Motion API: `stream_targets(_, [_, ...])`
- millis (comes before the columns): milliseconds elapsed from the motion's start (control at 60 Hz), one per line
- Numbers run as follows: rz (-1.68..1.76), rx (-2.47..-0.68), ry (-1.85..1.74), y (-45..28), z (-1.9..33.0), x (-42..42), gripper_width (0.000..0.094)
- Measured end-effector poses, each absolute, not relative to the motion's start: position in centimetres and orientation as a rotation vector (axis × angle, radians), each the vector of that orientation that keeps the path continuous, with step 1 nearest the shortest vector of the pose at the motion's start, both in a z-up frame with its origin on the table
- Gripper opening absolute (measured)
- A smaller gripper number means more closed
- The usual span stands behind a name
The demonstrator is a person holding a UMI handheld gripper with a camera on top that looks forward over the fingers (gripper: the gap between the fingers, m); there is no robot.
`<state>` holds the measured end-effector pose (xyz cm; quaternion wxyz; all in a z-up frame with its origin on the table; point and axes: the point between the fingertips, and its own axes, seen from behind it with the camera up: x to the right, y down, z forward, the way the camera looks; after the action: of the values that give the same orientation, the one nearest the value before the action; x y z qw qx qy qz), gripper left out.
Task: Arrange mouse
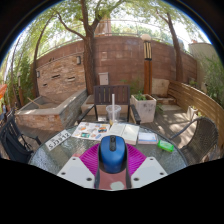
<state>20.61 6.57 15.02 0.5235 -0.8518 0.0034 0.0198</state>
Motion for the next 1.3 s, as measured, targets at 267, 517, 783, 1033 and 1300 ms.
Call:
stream_targets(267, [0.054, -2.289, -0.035, 6.0, -1.2, 15.4, 0.0504])
stream_targets(517, [-0.056, -2.23, -0.067, 1.4, 8.0, 16.2, 0.0853])
stream_targets(783, [-0.08, -2.202, -0.056, -7.5, 18.3, 14.4, 0.085])
stream_targets(1033, [-0.112, -2.218, -0.054, -14.0, 20.8, 13.3, 0.0849])
stream_targets(1300, [-0.124, -2.223, -0.056, -16.1, 21.1, 12.8, 0.085])
